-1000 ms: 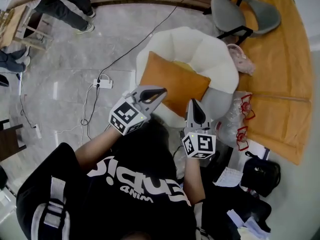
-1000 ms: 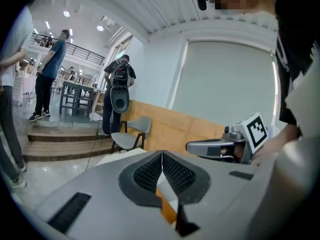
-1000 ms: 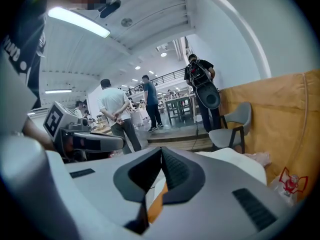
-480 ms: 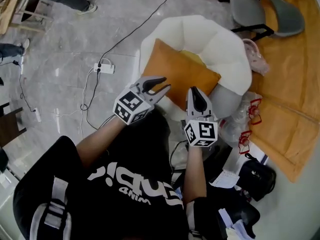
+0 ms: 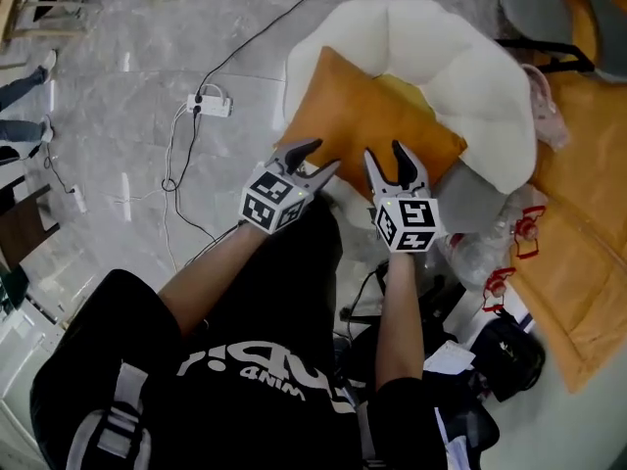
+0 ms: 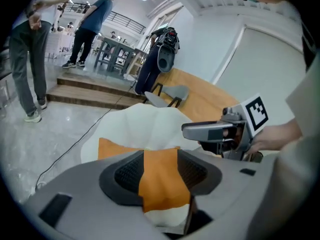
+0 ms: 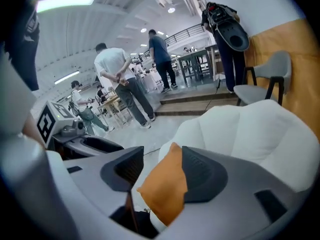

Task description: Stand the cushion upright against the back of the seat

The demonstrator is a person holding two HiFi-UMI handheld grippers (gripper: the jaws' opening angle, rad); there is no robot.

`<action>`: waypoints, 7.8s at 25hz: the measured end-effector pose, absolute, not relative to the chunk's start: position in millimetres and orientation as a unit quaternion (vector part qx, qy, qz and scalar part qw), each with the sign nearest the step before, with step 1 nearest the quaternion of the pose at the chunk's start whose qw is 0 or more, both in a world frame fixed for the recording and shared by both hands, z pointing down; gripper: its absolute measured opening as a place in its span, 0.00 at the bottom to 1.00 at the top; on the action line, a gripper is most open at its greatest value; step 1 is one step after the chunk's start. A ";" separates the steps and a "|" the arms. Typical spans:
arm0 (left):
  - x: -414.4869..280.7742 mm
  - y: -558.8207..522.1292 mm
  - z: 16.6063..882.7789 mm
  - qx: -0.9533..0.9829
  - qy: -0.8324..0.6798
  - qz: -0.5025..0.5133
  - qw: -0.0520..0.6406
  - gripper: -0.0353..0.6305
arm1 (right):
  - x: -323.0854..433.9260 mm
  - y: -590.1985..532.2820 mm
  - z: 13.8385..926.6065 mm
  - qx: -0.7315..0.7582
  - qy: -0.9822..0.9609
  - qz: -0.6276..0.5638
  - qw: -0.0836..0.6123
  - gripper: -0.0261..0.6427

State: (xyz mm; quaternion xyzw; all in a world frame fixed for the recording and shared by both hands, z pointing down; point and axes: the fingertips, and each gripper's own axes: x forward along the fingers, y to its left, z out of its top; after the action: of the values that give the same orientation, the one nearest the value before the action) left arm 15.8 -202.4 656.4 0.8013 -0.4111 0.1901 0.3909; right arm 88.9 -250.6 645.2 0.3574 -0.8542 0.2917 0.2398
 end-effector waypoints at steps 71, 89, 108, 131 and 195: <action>24.6 -321.0 726.0 0.876 -0.279 0.371 0.131 0.07 | 150.4 -328.0 750.6 0.494 -0.778 0.355 0.156 0.08; 193.8 -420.2 658.8 0.934 -0.209 0.286 -0.044 0.07 | 280.0 -327.0 685.5 0.683 -0.670 0.289 0.020 0.07; 237.3 -421.5 708.0 0.951 -0.184 0.248 0.022 0.07 | 324.9 -331.4 742.5 0.714 -0.639 0.276 0.069 0.07; 221.2 -408.2 688.0 0.948 -0.232 0.218 0.023 0.39 | 311.8 -297.9 731.4 0.667 -0.684 0.276 0.106 0.28; 72.9 -125.7 245.5 0.960 -0.231 0.049 0.152 0.06 | 121.9 -112.4 258.1 0.431 -0.886 0.170 -0.037 0.07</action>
State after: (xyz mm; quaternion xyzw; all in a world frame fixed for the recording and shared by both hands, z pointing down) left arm 72.9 -125.7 245.5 0.9598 -0.2309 0.0490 0.1521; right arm 121.9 -112.4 258.1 0.4308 -0.8856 0.1697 -0.0366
